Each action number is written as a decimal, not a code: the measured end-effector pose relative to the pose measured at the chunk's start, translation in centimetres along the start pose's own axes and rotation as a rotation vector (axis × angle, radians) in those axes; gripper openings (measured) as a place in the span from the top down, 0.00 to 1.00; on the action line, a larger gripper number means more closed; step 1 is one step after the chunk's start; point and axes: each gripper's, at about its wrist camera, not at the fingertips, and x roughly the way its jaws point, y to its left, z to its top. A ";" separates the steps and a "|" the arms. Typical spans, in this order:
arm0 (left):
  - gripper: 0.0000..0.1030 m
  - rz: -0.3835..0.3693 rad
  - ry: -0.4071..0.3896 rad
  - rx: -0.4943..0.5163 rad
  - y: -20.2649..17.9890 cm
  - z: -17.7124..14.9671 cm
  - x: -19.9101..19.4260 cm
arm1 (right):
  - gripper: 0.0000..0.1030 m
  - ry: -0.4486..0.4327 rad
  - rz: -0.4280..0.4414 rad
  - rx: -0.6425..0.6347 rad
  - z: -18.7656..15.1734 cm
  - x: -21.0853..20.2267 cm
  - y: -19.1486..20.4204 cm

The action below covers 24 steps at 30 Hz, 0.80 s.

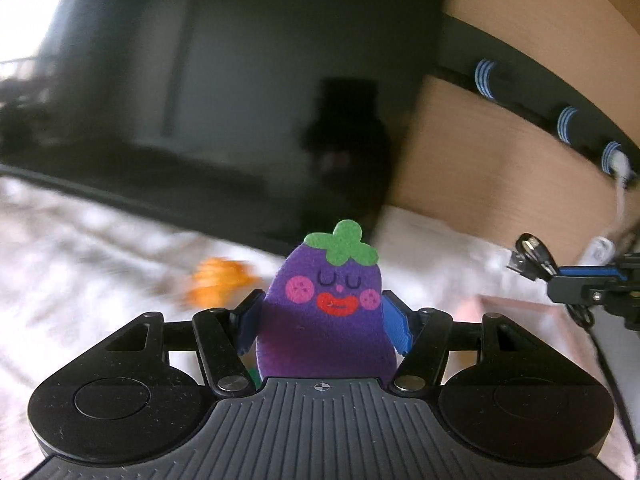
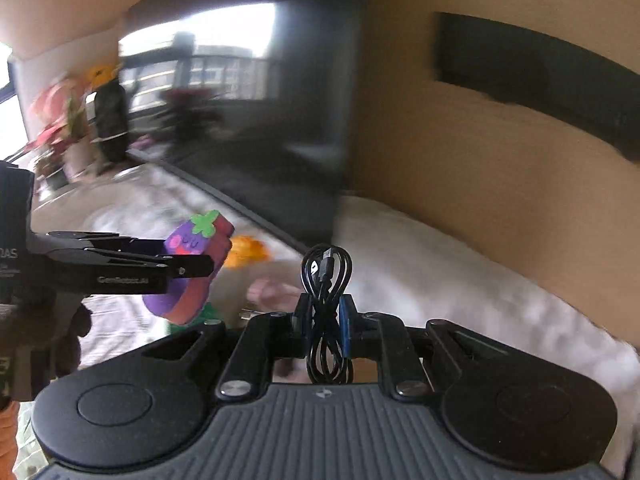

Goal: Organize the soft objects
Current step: 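Carry the eggplant plush with the left tool into the pink box while the right tool carries the cable there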

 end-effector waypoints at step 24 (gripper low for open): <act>0.34 -0.324 0.243 0.193 -18.6 -2.5 9.7 | 0.86 0.055 -0.218 0.279 -9.3 -3.8 -14.4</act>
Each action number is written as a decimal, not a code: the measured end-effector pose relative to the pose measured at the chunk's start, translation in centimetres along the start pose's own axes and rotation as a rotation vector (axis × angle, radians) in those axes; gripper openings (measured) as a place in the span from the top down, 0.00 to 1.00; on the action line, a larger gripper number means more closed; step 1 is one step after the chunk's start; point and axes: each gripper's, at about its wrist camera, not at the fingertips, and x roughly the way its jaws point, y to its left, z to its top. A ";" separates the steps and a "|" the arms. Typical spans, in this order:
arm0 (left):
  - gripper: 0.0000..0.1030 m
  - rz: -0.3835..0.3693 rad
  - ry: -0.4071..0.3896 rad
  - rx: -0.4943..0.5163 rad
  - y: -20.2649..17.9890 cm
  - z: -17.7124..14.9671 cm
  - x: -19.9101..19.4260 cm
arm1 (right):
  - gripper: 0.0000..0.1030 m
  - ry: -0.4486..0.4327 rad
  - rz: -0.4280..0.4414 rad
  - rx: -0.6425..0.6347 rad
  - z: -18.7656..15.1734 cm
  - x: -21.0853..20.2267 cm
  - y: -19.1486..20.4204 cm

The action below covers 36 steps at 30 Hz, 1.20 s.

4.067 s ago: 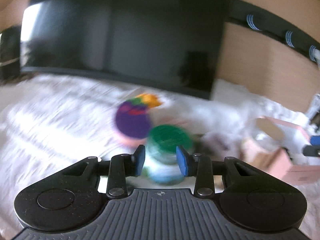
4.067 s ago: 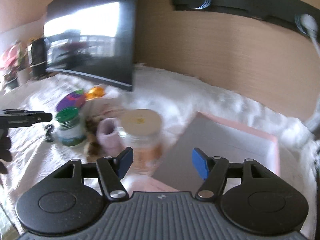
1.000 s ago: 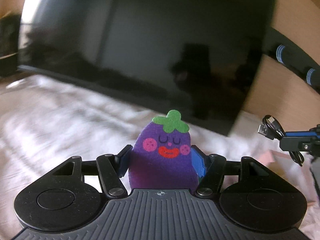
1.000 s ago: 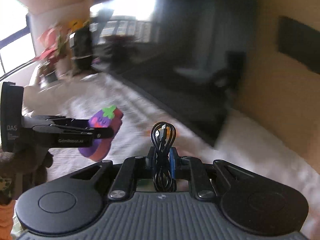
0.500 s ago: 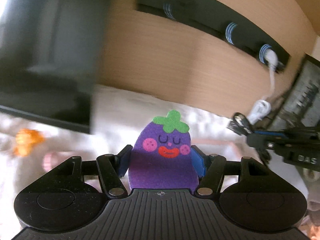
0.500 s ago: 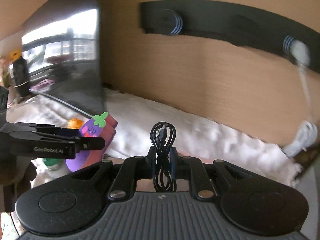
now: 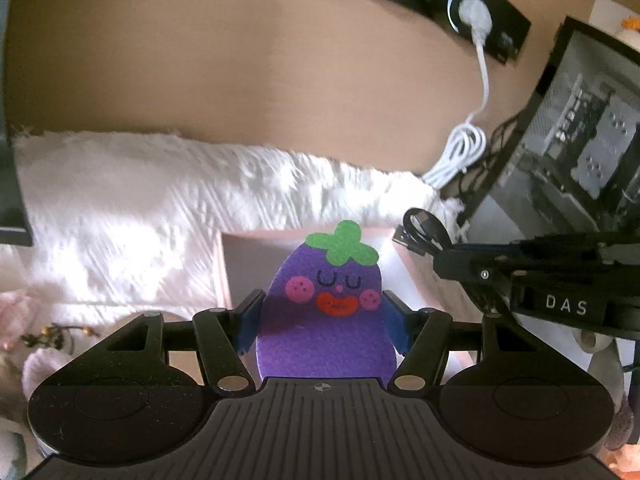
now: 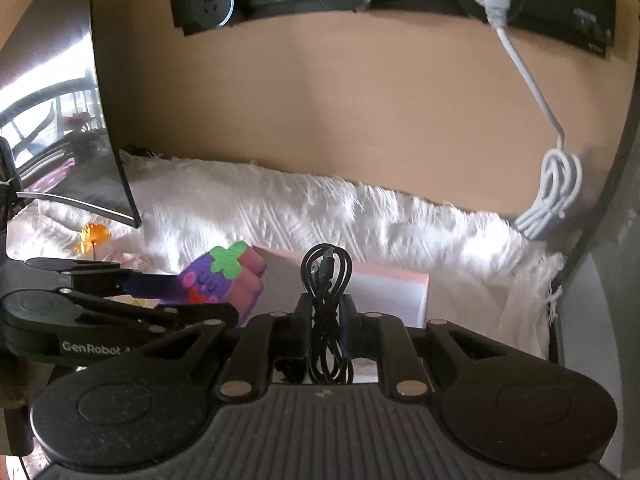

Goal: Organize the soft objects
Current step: 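Carry the eggplant plush with the left tool into the pink box while the right tool carries the cable there, then grasp the orange paper flower stem with the right tool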

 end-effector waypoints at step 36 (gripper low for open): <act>0.33 0.026 0.058 0.182 -3.3 -3.6 4.0 | 0.50 -0.035 -0.057 0.032 -0.1 -0.1 -0.4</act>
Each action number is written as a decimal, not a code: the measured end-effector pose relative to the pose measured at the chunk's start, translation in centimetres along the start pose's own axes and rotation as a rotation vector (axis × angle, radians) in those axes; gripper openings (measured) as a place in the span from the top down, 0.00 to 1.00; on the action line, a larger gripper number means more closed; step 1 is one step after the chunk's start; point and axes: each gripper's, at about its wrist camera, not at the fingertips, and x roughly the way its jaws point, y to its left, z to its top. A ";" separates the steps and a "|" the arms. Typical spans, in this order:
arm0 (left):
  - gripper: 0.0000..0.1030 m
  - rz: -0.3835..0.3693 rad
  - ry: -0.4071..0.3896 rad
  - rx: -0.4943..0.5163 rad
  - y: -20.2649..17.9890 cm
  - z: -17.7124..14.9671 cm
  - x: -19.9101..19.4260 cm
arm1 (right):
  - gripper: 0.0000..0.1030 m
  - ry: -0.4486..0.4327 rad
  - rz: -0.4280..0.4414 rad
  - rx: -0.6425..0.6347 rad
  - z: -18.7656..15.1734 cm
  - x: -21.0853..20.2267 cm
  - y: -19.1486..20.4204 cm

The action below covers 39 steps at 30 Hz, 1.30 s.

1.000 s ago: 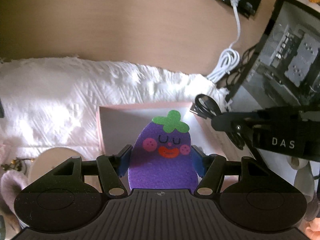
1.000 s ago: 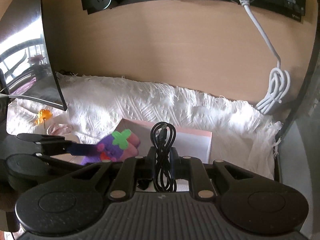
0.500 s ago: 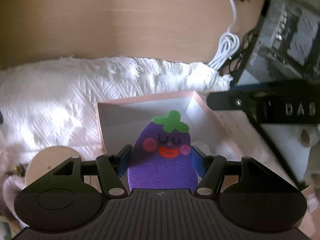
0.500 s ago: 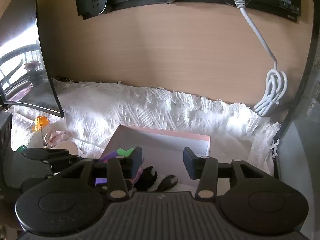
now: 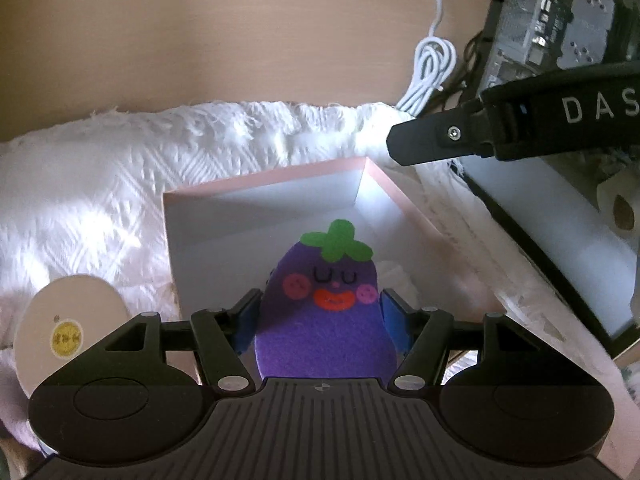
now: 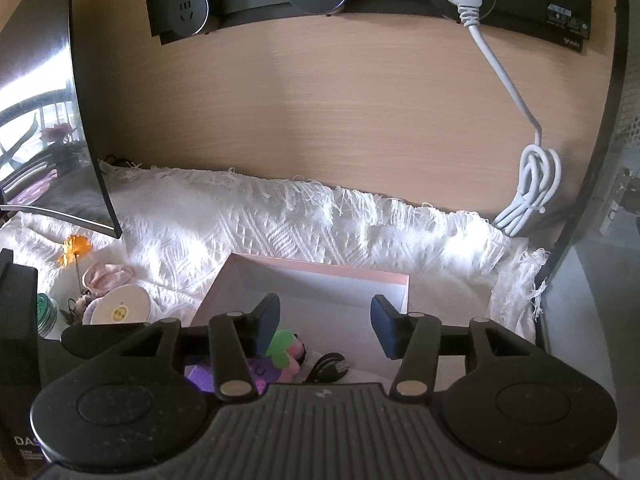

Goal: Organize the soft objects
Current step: 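Grasp the orange paper flower stem with the right tool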

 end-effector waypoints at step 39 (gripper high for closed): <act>0.35 0.302 -0.284 -0.504 30.3 -11.3 -17.8 | 0.48 0.141 0.349 -0.226 5.4 7.3 21.7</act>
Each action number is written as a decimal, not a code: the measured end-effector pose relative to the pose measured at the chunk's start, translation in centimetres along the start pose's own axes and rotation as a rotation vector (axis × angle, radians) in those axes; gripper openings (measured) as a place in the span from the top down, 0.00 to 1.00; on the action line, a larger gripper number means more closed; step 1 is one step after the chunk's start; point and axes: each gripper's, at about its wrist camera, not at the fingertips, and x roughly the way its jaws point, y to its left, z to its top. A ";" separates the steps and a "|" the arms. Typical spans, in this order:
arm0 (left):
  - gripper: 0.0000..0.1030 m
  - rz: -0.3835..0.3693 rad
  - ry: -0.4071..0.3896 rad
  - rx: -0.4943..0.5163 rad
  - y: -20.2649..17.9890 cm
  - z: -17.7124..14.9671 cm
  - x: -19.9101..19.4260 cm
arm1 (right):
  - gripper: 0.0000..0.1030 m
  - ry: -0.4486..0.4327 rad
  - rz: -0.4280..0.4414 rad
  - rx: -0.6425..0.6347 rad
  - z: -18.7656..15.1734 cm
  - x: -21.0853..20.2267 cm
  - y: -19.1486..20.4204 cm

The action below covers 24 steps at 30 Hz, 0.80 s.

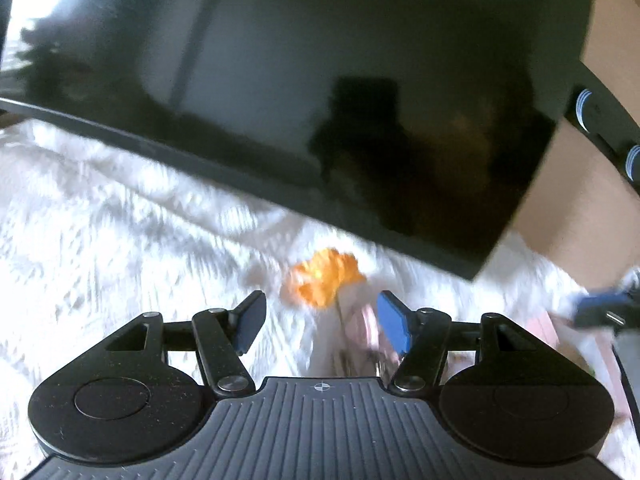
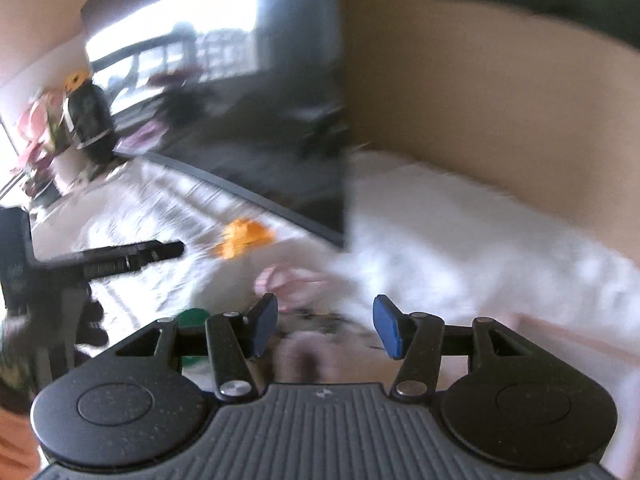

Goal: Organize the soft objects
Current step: 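Grasp the orange paper flower stem with the right tool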

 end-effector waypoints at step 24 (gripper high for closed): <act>0.35 -0.213 -0.140 -0.179 9.2 -3.5 -2.3 | 0.49 0.151 -0.006 -0.024 5.3 19.4 8.2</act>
